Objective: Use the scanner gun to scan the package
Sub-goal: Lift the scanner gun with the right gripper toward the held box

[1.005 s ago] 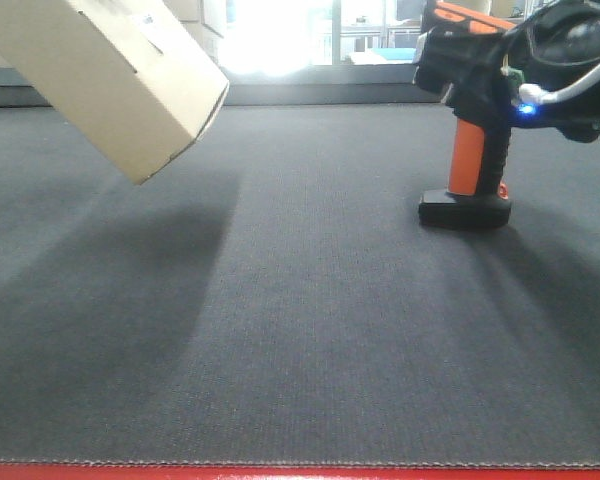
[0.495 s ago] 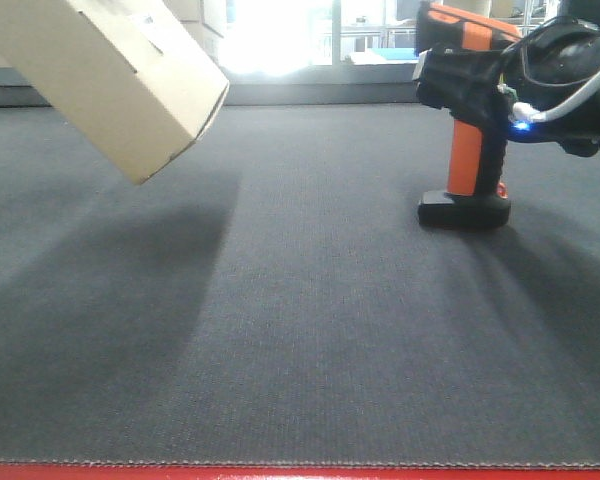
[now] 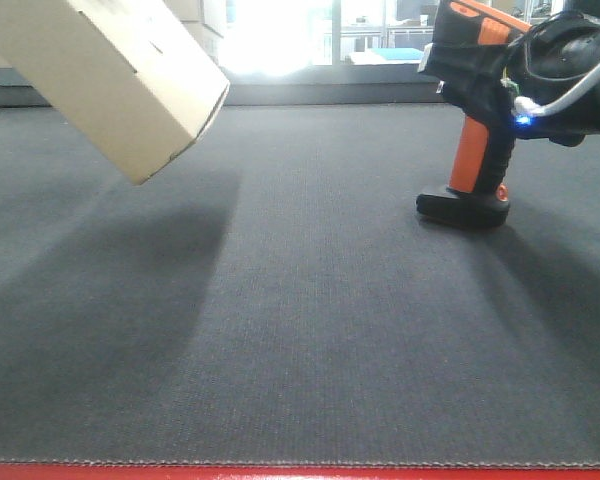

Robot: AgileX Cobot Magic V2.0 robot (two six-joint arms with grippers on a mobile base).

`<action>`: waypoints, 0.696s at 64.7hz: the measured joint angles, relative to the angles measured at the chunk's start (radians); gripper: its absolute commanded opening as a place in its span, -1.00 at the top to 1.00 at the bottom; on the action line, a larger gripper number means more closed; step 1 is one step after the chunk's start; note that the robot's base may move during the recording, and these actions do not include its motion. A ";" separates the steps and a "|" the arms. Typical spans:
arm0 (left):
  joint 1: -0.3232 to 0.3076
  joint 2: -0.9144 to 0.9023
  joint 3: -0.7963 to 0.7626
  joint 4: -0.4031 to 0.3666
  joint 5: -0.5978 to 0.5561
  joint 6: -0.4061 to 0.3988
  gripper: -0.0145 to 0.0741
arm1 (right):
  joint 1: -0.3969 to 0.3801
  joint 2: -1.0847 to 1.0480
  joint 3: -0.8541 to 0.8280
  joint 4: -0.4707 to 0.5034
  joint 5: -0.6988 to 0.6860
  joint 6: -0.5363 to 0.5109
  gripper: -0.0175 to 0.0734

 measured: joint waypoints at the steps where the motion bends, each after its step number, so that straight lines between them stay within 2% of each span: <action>1: 0.000 0.000 0.000 0.000 0.000 0.000 0.92 | 0.000 0.000 0.000 0.000 0.000 0.000 0.95; 12: 0.000 0.000 0.000 0.000 0.000 0.000 0.92 | 0.000 -0.012 0.000 0.000 0.017 -0.022 0.95; 22: 0.000 0.000 0.000 0.000 0.000 0.000 0.92 | 0.000 -0.060 0.000 -0.008 0.095 -0.115 0.95; 34: 0.000 0.000 0.000 0.000 0.000 0.002 0.92 | 0.000 -0.164 -0.023 -0.072 0.262 -0.286 0.95; 45: 0.000 0.000 0.000 0.025 0.000 0.009 0.92 | 0.000 -0.218 -0.111 -0.094 0.490 -0.445 0.95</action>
